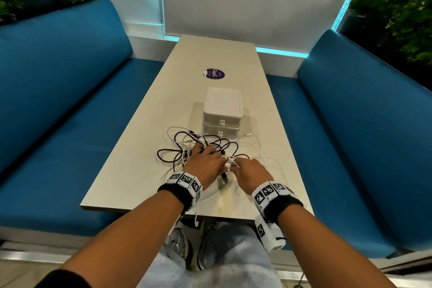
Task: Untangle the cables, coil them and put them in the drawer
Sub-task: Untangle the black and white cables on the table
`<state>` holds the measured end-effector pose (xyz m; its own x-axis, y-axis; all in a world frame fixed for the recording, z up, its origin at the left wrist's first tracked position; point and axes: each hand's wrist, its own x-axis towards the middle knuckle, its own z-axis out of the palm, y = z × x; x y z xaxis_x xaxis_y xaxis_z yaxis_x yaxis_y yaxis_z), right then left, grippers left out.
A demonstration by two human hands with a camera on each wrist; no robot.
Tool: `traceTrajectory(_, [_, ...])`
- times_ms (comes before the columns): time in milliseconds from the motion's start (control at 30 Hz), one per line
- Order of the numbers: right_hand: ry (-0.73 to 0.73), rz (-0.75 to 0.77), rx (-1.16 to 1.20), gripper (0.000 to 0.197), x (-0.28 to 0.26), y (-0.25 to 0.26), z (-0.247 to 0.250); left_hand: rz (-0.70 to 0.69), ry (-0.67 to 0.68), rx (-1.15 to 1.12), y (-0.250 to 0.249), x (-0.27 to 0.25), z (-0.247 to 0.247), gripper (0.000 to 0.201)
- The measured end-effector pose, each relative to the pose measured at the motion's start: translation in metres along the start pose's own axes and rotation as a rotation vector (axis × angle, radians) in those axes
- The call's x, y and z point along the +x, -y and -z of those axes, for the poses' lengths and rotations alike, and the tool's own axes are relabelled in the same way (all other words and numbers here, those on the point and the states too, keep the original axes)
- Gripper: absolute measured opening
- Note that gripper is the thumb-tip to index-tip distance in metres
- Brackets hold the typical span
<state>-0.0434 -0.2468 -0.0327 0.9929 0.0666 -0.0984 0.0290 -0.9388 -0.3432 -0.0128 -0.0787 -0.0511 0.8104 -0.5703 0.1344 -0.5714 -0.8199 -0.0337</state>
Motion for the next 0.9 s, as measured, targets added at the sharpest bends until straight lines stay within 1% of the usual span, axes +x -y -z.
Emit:
traceTrajectory(67, [-0.006, -0.029, -0.120, 0.027, -0.001, -0.011, 0.003, -0.002, 0.010, 0.035, 0.002, -0.001, -0.001, 0.029])
traceTrajectory(300, [-0.066, -0.120, -0.319, 0.024, -0.006, -0.039, 0.016, 0.022, 0.023, 0.032, -0.001, -0.001, -0.001, 0.028])
traceTrajectory(400, [-0.061, -0.189, -0.347, 0.023, -0.010, -0.042, 0.017, 0.035, 0.057, -0.005, -0.002, -0.001, 0.003, 0.028])
traceTrajectory(467, [-0.074, -0.208, -0.324, 0.021, -0.012, -0.038, 0.014, 0.028, 0.067, -0.018, -0.005, -0.002, 0.005, 0.026])
traceTrajectory(533, [-0.104, -0.169, -0.283, 0.020, -0.011, -0.029, 0.010, 0.036, 0.058, -0.026, -0.008, -0.002, 0.006, 0.024])
traceTrajectory(633, [-0.139, -0.053, -0.207, 0.026, -0.009, -0.011, 0.002, 0.042, 0.064, -0.011, -0.010, 0.000, 0.005, 0.023])
traceTrajectory(733, [-0.094, 0.038, -0.116, 0.032, -0.004, 0.007, -0.006, 0.037, 0.070, 0.014, -0.010, 0.000, 0.006, 0.027])
traceTrajectory(800, [-0.044, 0.049, -0.086, 0.030, 0.002, 0.013, -0.011, 0.032, 0.079, 0.027, -0.009, -0.001, 0.007, 0.031])
traceTrajectory(900, [-0.016, 0.031, -0.035, 0.026, 0.009, 0.012, -0.014, 0.023, 0.075, 0.023, -0.007, -0.003, 0.007, 0.030])
